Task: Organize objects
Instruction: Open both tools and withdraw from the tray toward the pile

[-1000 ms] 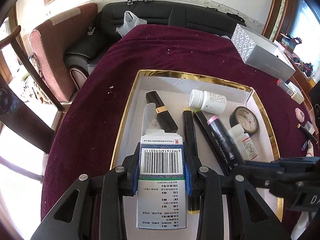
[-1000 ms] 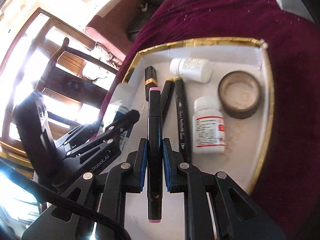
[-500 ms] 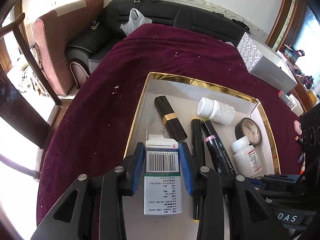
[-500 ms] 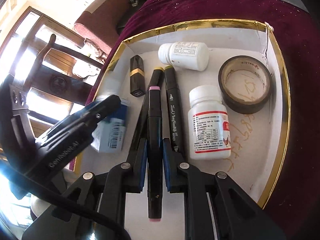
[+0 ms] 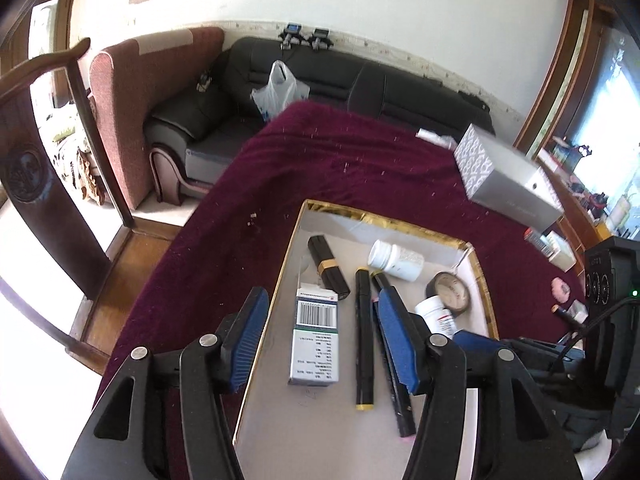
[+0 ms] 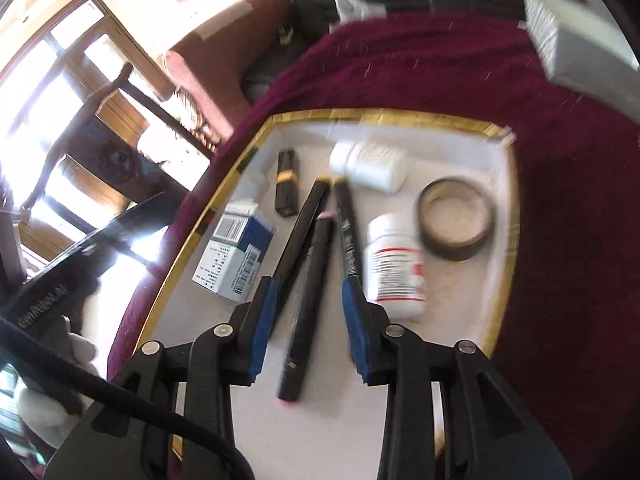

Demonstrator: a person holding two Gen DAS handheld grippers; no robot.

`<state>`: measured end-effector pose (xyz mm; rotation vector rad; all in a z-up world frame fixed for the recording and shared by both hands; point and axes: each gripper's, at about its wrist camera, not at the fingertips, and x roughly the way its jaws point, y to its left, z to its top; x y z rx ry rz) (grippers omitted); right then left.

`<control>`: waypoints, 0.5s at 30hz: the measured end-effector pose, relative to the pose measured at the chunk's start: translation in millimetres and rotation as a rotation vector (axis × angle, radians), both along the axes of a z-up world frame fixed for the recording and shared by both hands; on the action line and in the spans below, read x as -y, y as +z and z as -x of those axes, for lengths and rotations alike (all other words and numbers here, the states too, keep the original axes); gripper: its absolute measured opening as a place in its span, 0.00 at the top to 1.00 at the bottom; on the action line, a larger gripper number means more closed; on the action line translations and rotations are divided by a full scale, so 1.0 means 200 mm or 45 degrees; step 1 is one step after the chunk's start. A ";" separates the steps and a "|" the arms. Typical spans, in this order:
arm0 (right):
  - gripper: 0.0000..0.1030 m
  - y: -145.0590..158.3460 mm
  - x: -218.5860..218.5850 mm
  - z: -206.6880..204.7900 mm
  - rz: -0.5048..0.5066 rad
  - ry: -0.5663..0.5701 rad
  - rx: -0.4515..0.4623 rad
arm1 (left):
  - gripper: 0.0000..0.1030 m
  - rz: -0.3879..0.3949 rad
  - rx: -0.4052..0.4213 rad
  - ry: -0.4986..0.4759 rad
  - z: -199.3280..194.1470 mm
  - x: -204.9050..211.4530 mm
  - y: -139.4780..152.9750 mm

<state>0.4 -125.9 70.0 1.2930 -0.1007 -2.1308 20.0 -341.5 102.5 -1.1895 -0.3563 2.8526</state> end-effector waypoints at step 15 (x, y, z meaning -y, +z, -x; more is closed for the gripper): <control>0.00 0.50 -1.14 -0.30 -0.024 -0.630 -0.476 | 0.38 -0.161 -0.243 -0.193 -0.28 -0.48 0.30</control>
